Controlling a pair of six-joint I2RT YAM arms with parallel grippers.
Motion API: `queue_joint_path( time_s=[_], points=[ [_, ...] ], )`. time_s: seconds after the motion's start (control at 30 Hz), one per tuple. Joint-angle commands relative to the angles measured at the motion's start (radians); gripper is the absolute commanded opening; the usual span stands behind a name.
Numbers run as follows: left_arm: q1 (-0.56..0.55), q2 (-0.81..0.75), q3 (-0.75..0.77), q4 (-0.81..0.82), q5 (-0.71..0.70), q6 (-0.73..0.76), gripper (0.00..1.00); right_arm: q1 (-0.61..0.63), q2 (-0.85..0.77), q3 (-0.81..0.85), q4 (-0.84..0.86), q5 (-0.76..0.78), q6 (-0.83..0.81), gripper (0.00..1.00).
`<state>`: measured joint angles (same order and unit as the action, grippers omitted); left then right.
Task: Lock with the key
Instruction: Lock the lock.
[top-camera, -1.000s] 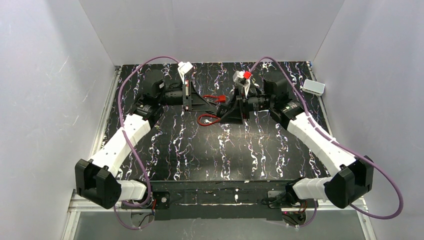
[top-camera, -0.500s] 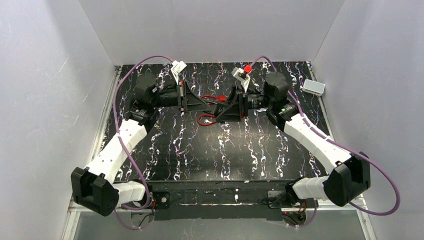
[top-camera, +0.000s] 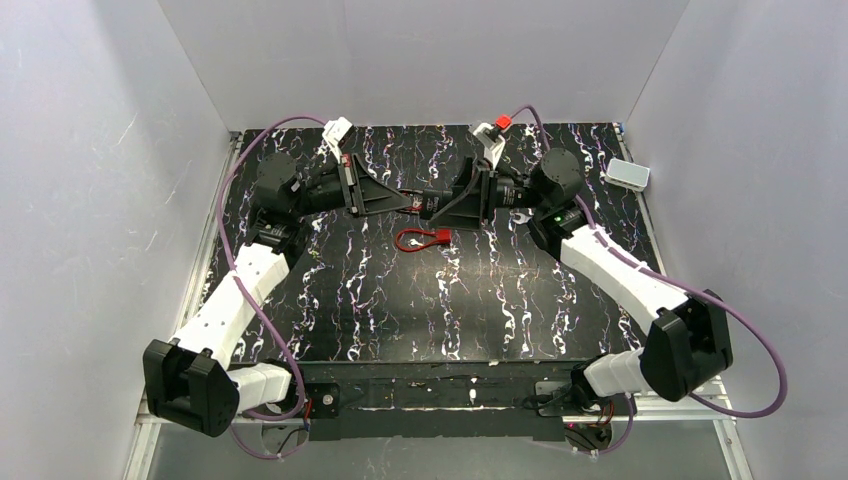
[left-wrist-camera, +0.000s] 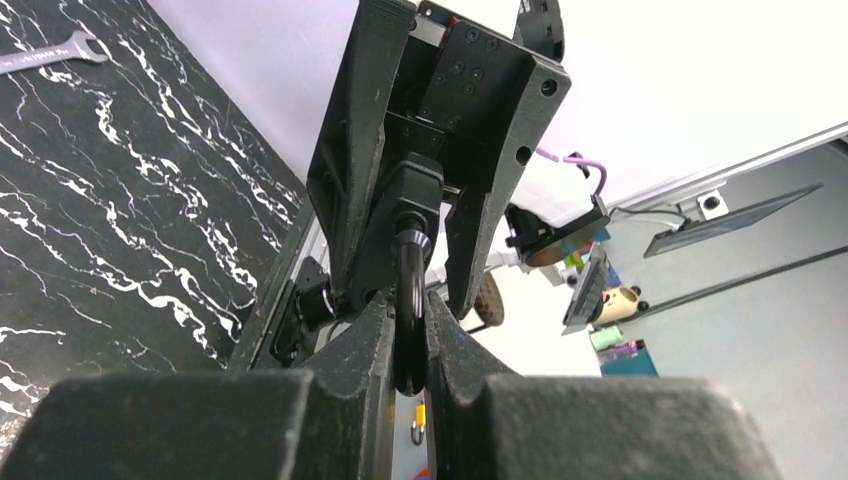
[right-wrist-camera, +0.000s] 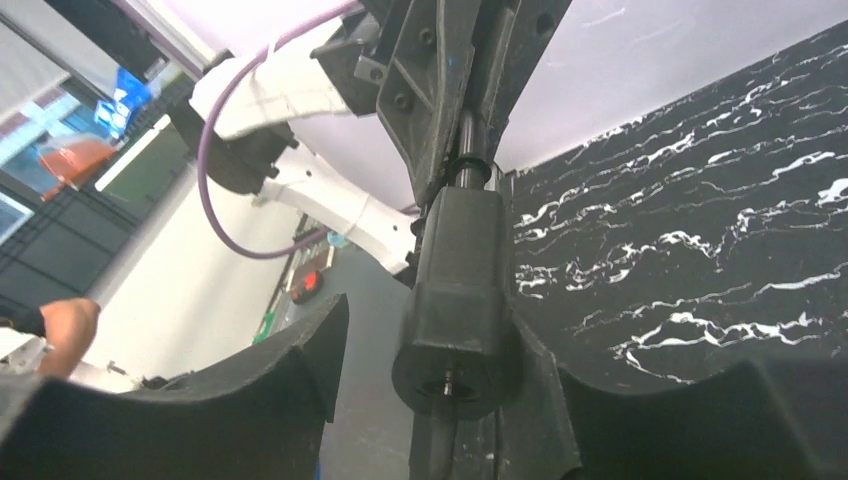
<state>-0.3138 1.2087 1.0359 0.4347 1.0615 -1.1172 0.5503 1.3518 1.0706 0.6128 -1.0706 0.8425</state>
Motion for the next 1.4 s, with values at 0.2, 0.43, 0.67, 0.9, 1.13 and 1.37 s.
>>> queue_joint_path(
  time_s=[0.2, 0.43, 0.67, 0.9, 1.13, 1.37],
  points=[
    [0.025, -0.043, -0.044, 0.175, -0.079, -0.139, 0.0, -0.003, 0.026, 0.02, 0.335, 0.082, 0.205, 0.56],
    [0.019, -0.047, -0.053, 0.185, -0.075, -0.146, 0.0, -0.003, 0.045, 0.038, 0.332, 0.111, 0.203, 0.49],
    [0.002, -0.05, -0.062, 0.188, -0.082, -0.139, 0.0, 0.004, 0.063, 0.049, 0.329, 0.126, 0.207, 0.44],
    [-0.003, -0.036, -0.061, 0.19, -0.087, -0.126, 0.0, 0.014, 0.074, 0.051, 0.341, 0.117, 0.218, 0.14],
    [0.058, -0.039, -0.052, 0.166, -0.004, -0.041, 0.3, -0.006, 0.054, 0.046, 0.355, 0.093, 0.249, 0.01],
    [0.116, -0.06, -0.077, 0.139, 0.042, 0.015, 0.49, -0.018, 0.044, 0.033, 0.386, 0.091, 0.291, 0.01]
  ],
)
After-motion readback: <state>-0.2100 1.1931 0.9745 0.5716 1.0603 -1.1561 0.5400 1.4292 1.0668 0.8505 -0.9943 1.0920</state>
